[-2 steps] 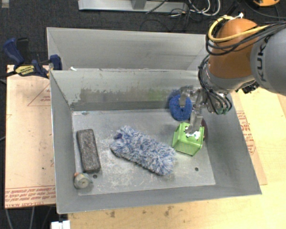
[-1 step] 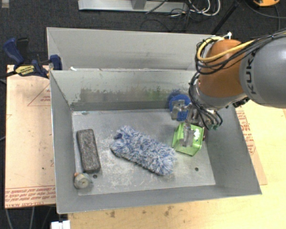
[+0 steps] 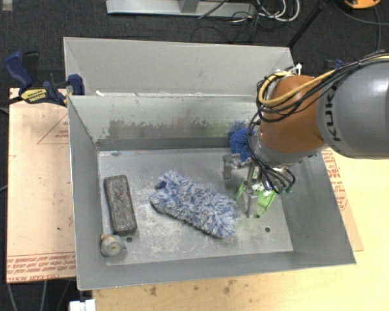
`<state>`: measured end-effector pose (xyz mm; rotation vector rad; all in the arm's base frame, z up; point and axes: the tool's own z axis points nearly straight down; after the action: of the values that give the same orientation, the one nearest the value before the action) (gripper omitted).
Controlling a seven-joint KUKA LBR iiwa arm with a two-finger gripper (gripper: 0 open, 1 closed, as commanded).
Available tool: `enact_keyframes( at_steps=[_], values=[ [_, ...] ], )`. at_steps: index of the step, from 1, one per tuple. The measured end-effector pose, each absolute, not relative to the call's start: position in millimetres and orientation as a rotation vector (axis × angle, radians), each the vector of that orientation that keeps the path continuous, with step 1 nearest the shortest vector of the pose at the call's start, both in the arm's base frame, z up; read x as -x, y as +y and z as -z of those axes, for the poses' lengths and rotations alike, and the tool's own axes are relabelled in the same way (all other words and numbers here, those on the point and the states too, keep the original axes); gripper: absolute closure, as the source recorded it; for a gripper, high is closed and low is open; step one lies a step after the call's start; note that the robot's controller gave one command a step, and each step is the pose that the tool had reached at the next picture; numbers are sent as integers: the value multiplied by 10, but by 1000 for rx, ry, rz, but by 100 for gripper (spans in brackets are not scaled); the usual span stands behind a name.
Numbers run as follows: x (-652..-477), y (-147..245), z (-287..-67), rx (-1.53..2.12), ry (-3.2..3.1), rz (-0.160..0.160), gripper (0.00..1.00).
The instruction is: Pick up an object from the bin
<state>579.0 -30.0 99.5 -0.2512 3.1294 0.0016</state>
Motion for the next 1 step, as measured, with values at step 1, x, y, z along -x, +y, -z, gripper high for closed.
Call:
enact_keyframes(
  at_steps=[1],
  values=[
    [-5640,-102,-705,238,3133,-1,100]
  ],
)
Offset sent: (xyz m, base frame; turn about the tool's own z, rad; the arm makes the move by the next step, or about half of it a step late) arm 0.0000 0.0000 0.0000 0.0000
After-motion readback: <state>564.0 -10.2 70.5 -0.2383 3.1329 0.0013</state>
